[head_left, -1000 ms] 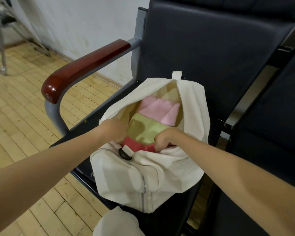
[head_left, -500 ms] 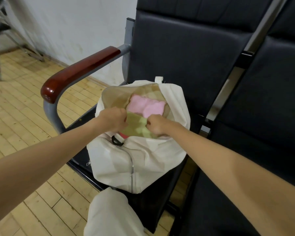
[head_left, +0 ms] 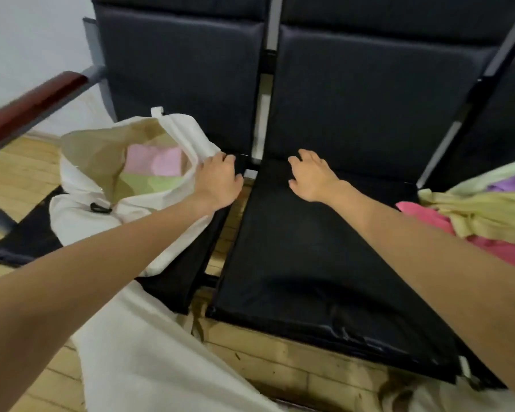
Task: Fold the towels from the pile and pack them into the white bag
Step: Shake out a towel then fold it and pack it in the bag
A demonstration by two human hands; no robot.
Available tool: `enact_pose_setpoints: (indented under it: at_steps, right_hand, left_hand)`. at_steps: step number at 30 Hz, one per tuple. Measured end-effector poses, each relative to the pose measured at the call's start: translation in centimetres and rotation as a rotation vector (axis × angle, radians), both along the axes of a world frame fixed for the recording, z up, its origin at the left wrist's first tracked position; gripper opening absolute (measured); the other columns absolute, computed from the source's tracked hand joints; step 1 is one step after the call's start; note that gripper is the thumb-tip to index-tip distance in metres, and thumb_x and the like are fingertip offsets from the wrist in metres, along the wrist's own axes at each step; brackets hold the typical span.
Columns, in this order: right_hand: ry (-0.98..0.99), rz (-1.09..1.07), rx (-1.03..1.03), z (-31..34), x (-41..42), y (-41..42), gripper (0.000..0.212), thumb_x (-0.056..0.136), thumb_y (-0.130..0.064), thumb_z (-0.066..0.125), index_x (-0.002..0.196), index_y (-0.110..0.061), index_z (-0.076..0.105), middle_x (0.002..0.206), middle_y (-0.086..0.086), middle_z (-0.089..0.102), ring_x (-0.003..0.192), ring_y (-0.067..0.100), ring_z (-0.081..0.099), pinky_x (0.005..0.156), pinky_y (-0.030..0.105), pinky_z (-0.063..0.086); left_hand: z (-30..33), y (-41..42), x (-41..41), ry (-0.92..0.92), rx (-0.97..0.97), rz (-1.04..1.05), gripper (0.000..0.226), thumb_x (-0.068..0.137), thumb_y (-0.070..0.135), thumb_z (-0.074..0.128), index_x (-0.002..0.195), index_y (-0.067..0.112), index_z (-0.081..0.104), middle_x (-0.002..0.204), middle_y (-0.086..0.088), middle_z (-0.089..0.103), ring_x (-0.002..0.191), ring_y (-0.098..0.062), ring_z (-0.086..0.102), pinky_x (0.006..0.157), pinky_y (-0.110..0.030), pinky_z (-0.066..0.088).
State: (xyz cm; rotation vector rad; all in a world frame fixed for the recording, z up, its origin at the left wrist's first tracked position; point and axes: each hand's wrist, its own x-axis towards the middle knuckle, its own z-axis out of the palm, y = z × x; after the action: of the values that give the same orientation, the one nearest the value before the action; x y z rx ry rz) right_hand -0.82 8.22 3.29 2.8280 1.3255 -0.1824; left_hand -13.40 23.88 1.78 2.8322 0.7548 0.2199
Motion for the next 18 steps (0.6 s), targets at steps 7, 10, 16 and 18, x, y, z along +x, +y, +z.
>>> enact_pose_setpoints:
  at_steps: [7,10,16,18]
  right_hand:
    - [0.085,-0.296,-0.081,-3.5,2.5,-18.4,0.065,0.092,-0.027,0.055,0.145,-0.005,0.025,0.15,0.023,0.021,0.139,0.038,0.021,0.112,0.044,0.025]
    - [0.058,-0.407,-0.052,-4.7,3.4,-26.3,0.065,0.09,-0.027,0.055,0.144,-0.005,0.026,0.146,0.021,0.027,0.136,0.037,0.025,0.111,0.042,0.024]
    - [-0.058,-0.699,0.163,-3.8,5.4,-39.2,0.071,0.088,-0.011,0.052,0.149,-0.006,0.016,0.157,0.019,0.006,0.145,0.036,0.005,0.115,0.046,0.011]
    - [-0.153,-0.793,0.293,-3.4,6.3,-42.6,0.069,0.088,-0.008,0.049,0.149,-0.003,0.017,0.157,0.02,0.007,0.145,0.037,0.006,0.117,0.044,0.008]
  left_hand:
    - [-1.4,-13.0,6.4,0.174,-0.042,-0.294,0.053,0.095,0.033,0.048,0.143,0.011,0.038,0.14,-0.015,0.043,0.126,-0.037,0.042,0.101,-0.046,0.037]
    - [-2.8,-18.7,8.7,0.212,-0.056,-0.399,0.054,0.095,0.032,0.048,0.144,0.012,0.036,0.144,-0.012,0.04,0.127,-0.035,0.041,0.103,-0.046,0.036]
    - [-2.7,-28.6,14.6,0.273,-0.015,-0.665,0.057,0.094,0.03,0.051,0.146,0.016,0.033,0.148,-0.008,0.034,0.132,-0.031,0.036,0.106,-0.047,0.034]
    - [-1.5,-31.7,17.3,0.241,-0.04,-0.776,0.053,0.093,0.032,0.053,0.143,0.019,0.038,0.144,-0.008,0.038,0.128,-0.032,0.039,0.103,-0.049,0.038]
